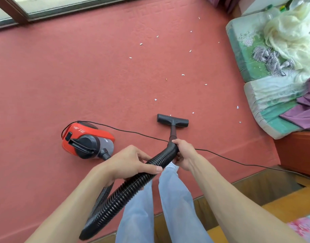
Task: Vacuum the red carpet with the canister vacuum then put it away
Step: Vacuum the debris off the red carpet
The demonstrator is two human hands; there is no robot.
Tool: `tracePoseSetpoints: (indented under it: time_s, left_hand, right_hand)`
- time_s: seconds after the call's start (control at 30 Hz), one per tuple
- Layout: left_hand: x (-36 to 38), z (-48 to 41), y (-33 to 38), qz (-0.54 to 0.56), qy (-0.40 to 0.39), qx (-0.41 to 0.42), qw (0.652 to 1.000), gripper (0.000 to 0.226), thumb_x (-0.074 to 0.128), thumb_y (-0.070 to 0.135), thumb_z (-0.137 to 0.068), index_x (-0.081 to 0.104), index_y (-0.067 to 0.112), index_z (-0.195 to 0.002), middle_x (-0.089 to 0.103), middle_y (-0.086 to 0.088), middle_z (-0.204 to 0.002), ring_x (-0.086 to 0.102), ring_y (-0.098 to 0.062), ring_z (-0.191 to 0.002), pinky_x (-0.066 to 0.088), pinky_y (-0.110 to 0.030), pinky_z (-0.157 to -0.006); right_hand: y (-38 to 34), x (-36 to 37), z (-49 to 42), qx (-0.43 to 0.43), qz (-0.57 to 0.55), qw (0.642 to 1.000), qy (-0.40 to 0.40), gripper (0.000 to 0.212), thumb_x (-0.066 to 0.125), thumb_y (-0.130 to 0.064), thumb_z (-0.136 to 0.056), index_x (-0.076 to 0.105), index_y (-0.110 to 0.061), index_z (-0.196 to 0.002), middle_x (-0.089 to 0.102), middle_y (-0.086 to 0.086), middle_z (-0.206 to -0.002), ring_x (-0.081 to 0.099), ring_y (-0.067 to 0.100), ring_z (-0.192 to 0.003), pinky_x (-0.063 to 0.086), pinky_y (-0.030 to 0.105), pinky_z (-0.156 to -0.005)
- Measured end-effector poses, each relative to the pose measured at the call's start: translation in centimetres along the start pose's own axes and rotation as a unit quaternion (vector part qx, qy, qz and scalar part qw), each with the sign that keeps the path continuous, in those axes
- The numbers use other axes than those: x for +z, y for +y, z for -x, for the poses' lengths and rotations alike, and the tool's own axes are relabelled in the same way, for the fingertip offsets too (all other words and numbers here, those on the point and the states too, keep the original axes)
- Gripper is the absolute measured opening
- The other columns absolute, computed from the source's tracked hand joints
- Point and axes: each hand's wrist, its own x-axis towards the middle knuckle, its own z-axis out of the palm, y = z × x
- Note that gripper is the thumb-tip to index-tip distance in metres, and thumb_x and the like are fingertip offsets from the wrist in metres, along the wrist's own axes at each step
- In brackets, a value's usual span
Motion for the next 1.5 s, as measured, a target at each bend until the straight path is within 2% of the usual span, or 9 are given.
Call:
tracePoseSetpoints:
  time_s: [0.23,0.43,0.57,0.8,0.93,1.07,1.23,1.4,1.5]
  left_hand:
    - [2.0,-3.2,-2.7,0.007,0.079,0.012,0.997,0.022,0.078,0.039,-0.084,0.077,0.017,-0.086,0.066,0.002,-0.062,0.063,-0.015,-0.056,0.060,-0.037,-0.065]
    - [0.0,-1.3,-1.6,0.033,-0.025,-0.015,0.999,0.024,0.078,0.032,-0.084,0.073,0.009,-0.084,0.068,-0.004,-0.070,0.071,-0.026,-0.069,0.058,-0.036,-0.064]
    - [-2.6,0.3,-0.9,0.020,-0.074,-0.030,0.997,0.029,0.080,0.030,-0.083,0.074,0.004,-0.094,0.072,-0.016,-0.085,0.071,-0.033,-0.071,0.060,-0.040,-0.067]
    - [-3.7,-1.0,-2.9,0.064,0.042,-0.009,0.997,0.033,0.076,0.037,-0.087,0.075,0.006,-0.100,0.073,-0.009,-0.080,0.072,-0.024,-0.069,0.059,-0.036,-0.066]
    - [-3.2,-1.7,-4.0,0.120,0.133,0.029,0.983,0.027,0.075,0.042,-0.086,0.077,0.018,-0.099,0.074,-0.009,-0.080,0.072,-0.025,-0.067,0.061,-0.041,-0.068]
    - [-3.5,-0.9,-3.4,0.172,0.117,0.068,0.976,0.023,0.078,0.040,-0.084,0.078,0.023,-0.099,0.071,-0.006,-0.076,0.069,-0.025,-0.066,0.061,-0.048,-0.073]
    - [-5.7,1.1,-2.1,0.126,0.076,0.083,0.986,0.021,0.077,0.038,-0.084,0.080,0.024,-0.099,0.075,-0.014,-0.086,0.065,-0.018,-0.062,0.055,-0.032,-0.061]
    - [-6.9,0.0,-1.7,0.073,0.076,0.067,0.992,0.022,0.078,0.038,-0.084,0.078,0.023,-0.100,0.077,-0.013,-0.094,0.069,-0.019,-0.069,0.059,-0.037,-0.069]
    - [-6.9,-1.5,-1.5,0.085,0.089,0.066,0.990,0.022,0.077,0.039,-0.085,0.076,0.024,-0.101,0.078,-0.013,-0.091,0.067,-0.018,-0.062,0.056,-0.031,-0.062]
  right_hand:
    - [-0.4,1.7,-3.0,-0.039,0.012,0.999,0.021,0.025,0.063,-0.020,-0.089,0.057,-0.002,-0.106,0.058,0.008,-0.074,0.053,0.020,-0.059,0.045,0.028,-0.055]
    - [-1.5,2.4,-1.5,-0.072,0.098,0.993,0.007,0.019,0.064,-0.021,-0.087,0.060,-0.004,-0.094,0.054,0.006,-0.062,0.044,0.016,-0.047,0.037,0.024,-0.051]
    - [-0.8,3.1,-0.7,-0.046,0.077,0.995,-0.039,0.038,0.065,-0.021,-0.084,0.062,0.006,-0.111,0.061,0.015,-0.080,0.053,0.026,-0.072,0.045,0.032,-0.064]
    - [-2.3,8.5,-2.5,-0.084,0.051,0.995,-0.009,0.037,0.065,-0.027,-0.089,0.057,-0.002,-0.115,0.066,0.013,-0.094,0.061,0.023,-0.071,0.049,0.027,-0.058]
    - [-4.3,10.1,-3.3,-0.101,0.040,0.994,-0.016,0.042,0.068,-0.031,-0.087,0.056,-0.003,-0.117,0.065,0.008,-0.085,0.060,0.019,-0.066,0.050,0.028,-0.058]
    - [-6.3,9.9,-2.2,-0.124,-0.015,0.992,0.017,0.049,0.067,-0.022,-0.086,0.052,-0.003,-0.128,0.067,0.012,-0.095,0.061,0.020,-0.063,0.050,0.025,-0.050]
    - [-4.7,8.0,-0.6,-0.094,-0.088,0.991,0.029,0.039,0.064,-0.018,-0.088,0.054,0.001,-0.120,0.064,0.017,-0.095,0.060,0.026,-0.071,0.052,0.034,-0.063]
    - [-2.8,8.2,-1.8,-0.067,-0.118,0.990,0.032,0.046,0.066,-0.024,-0.087,0.051,0.001,-0.123,0.067,0.024,-0.111,0.067,0.033,-0.079,0.057,0.037,-0.066]
    - [-4.3,8.9,-2.6,-0.069,-0.124,0.990,0.026,0.048,0.065,-0.024,-0.088,0.051,0.004,-0.125,0.067,0.023,-0.104,0.067,0.029,-0.067,0.055,0.033,-0.054]
